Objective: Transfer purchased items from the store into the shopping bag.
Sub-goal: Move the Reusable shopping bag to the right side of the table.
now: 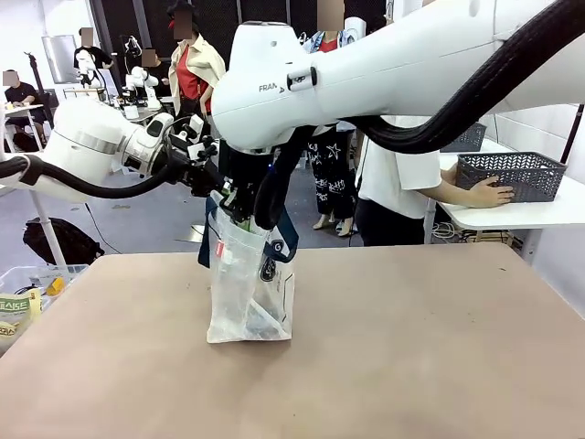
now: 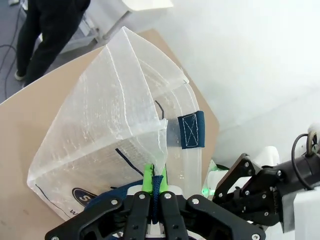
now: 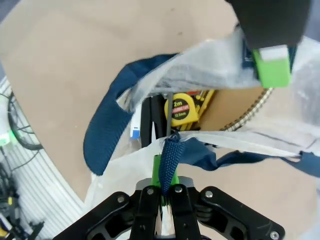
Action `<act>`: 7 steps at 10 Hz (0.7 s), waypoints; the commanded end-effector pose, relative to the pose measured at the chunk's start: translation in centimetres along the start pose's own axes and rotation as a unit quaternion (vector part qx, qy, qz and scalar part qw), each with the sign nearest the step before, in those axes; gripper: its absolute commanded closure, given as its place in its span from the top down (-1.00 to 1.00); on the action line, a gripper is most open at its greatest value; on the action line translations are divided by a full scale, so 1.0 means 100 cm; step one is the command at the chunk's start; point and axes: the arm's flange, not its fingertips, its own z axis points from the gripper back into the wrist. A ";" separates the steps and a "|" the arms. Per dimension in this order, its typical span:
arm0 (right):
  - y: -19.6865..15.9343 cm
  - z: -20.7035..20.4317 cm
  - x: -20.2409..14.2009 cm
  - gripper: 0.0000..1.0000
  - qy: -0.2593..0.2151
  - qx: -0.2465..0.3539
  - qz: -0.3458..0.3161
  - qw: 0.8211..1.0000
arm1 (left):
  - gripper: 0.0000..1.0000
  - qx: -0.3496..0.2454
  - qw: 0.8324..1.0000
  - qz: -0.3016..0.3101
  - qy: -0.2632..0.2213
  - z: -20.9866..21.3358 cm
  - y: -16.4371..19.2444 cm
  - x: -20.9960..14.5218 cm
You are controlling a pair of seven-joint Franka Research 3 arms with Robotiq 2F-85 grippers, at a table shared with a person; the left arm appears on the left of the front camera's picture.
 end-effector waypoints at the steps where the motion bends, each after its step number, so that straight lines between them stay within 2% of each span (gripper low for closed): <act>1: -0.003 0.000 0.015 -1.00 0.006 -0.002 0.026 1.000 | -1.00 -0.038 0.999 -0.004 -0.005 0.005 0.002 0.006; 6: 0.001 -0.005 0.025 -1.00 0.013 0.009 0.046 0.999 | -1.00 -0.066 0.998 -0.007 -0.013 0.004 0.009 0.007; 7: 0.002 -0.006 0.026 -1.00 0.016 0.008 0.047 0.999 | -0.93 -0.075 0.997 -0.008 -0.012 0.003 0.011 0.007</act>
